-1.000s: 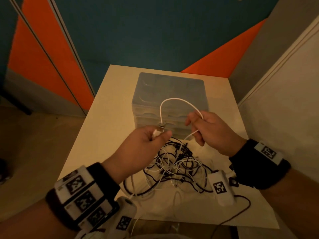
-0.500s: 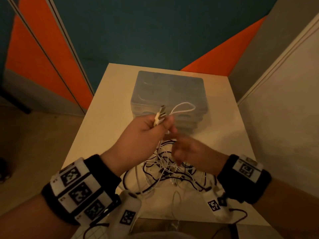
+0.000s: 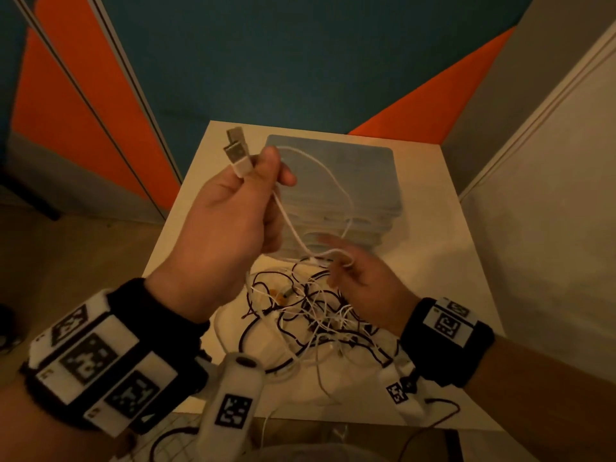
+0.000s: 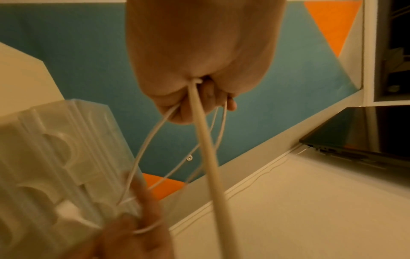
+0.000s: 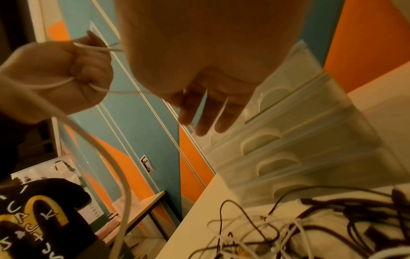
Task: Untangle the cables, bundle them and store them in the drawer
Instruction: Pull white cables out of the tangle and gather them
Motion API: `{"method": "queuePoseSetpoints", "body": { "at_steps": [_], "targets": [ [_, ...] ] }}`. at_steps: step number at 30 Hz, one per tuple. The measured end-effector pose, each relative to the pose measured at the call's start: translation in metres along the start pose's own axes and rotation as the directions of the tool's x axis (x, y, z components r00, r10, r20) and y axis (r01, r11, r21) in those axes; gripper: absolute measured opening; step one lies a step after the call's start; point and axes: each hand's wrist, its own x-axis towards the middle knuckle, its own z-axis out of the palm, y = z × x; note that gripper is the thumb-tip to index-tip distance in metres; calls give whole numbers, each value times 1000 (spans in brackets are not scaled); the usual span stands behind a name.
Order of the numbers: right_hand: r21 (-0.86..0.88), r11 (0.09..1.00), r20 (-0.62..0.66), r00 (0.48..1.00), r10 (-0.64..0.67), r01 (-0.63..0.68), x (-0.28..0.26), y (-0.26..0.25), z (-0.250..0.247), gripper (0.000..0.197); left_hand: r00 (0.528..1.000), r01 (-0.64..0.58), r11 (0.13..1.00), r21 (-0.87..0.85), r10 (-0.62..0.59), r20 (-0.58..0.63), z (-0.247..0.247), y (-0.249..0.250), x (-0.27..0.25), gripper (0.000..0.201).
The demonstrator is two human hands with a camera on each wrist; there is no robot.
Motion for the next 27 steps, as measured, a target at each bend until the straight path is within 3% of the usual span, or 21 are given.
{"method": "queuePoseSetpoints", "body": {
  "at_steps": [3,6,9,11,14,18,22,24,25,27],
  "targets": [
    [88,996,-173,985,8,7,-1,-16,-20,58,991,8,944,331,36,-126,-19,-16,5,33],
    [121,990,-275,961,-42,78,0,-30,-39,52,986,114,771,626,-13,-164,-39,-36,9,57],
    [149,978,-283,954,-101,148,3,-44,-52,44,984,166,654,738,-67,-163,-48,-48,8,74],
    [155,970,-264,954,-141,187,2,-53,-55,40,982,191,694,694,-140,-130,-47,-52,5,78],
    [181,966,-195,969,-148,184,1,-60,-52,38,969,212,804,555,-246,-14,-39,-51,-3,59],
    [116,993,-27,999,-36,39,-5,-50,-59,38,978,146,824,548,-204,47,-33,-47,-8,57],
    [30,986,128,979,156,-162,-34,-17,-72,46,980,183,935,304,-199,24,-33,-36,-13,36],
    [-20,957,271,920,283,-289,-60,6,-68,38,981,176,959,225,-189,39,-32,-29,-15,33],
    [-71,931,361,861,358,-358,-73,17,-64,34,982,169,967,190,-182,53,-31,-26,-16,34],
    [-298,863,547,668,505,-408,-97,36,-54,33,975,190,971,147,-204,85,-28,-19,-18,39]
  ]
}}
